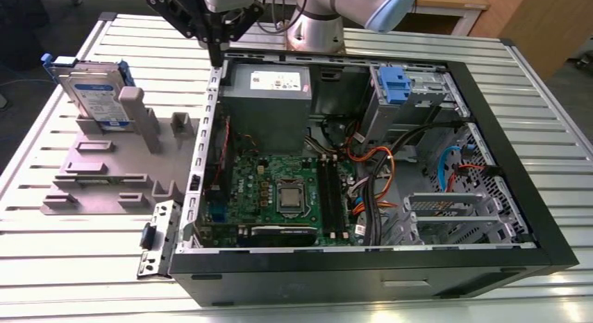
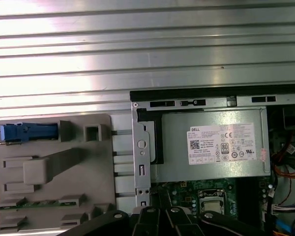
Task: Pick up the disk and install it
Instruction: 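Reach for the disk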
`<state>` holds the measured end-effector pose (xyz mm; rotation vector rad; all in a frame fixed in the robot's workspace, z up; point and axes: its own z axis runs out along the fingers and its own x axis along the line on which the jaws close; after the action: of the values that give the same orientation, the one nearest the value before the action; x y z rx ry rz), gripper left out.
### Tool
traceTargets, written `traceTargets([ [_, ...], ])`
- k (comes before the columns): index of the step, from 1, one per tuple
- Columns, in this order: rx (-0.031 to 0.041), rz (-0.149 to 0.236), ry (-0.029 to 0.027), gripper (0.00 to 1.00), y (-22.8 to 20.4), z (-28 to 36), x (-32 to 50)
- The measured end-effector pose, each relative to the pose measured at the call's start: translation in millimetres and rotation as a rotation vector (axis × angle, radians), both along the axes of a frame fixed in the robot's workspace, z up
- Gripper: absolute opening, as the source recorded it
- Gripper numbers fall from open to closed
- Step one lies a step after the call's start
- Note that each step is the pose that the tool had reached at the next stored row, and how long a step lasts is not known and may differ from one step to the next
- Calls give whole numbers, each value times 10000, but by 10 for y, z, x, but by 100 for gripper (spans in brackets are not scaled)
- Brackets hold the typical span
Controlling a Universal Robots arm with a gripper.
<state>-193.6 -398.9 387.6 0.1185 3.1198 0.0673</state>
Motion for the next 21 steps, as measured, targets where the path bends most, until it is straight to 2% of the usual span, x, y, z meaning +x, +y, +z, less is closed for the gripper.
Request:
traceTargets([
  [21, 1, 0, -1, 11, 0, -2, -118],
])
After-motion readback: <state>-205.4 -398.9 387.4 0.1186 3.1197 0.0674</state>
